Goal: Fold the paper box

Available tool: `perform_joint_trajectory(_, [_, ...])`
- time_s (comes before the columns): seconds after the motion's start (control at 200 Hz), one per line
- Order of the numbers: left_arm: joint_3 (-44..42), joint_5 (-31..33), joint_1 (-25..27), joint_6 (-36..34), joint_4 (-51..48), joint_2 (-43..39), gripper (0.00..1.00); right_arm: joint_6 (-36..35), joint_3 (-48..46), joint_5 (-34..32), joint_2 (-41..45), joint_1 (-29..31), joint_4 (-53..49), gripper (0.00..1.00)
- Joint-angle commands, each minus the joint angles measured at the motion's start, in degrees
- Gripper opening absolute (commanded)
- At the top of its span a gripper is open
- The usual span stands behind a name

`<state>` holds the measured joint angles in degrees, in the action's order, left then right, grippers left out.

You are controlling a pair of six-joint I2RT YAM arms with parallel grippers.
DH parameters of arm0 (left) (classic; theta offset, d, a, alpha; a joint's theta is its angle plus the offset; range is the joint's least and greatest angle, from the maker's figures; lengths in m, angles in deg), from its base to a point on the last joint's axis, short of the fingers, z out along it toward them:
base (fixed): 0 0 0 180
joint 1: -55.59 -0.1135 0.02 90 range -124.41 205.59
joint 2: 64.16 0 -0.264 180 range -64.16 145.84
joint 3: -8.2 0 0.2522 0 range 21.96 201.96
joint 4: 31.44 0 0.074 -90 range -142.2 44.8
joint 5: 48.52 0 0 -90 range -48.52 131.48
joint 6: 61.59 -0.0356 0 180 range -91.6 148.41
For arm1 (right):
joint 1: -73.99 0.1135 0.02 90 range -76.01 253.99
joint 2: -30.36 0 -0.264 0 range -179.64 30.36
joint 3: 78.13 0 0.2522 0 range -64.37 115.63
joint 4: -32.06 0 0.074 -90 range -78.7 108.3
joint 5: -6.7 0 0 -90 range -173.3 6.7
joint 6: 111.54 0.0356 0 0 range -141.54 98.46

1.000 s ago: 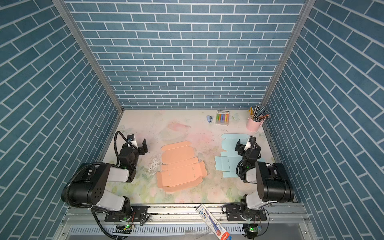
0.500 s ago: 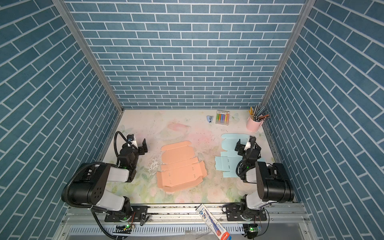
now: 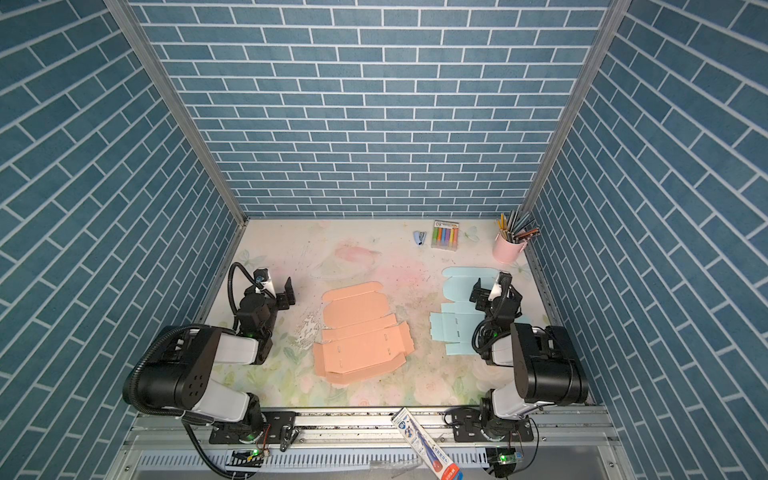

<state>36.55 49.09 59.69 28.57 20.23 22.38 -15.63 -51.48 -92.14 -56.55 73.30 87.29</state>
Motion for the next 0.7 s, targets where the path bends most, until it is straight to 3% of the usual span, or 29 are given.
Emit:
perform_joint_trajectory(0.0, [0.6, -0.58, -0.45, -0.85, 0.85, 0.12, 0.88, -1.67, 0.29, -0.88, -0.46, 0.23, 1.25, 0.98])
perform_joint_trajectory(0.37, [0.42, -2.57, -0.98, -0.72, 0.6, -1.07, 0.88, -1.91, -0.47, -0.88, -0.02, 0.17, 2.88, 0.98])
perform_joint_trajectory(0.465, [3.94, -1.34, -0.32, -0.24, -12.75, -8.28, 0.88, -3.11, -0.24, 1.79, 3.77, 0.44, -1.71, 0.98])
perform_joint_trajectory(0.59, [5.88, -0.56, 0.37, 2.99, -23.8, -17.84, 0.89, -5.42, 0.6, -4.28, 12.03, 4.14, -9.33, 0.98])
perform_joint_trajectory(0.695, [9.15, -1.51, 1.78, 9.89, -35.11, -24.0, 0.88, 1.47, 4.34, -5.24, 21.0, 4.98, -25.02, 0.99])
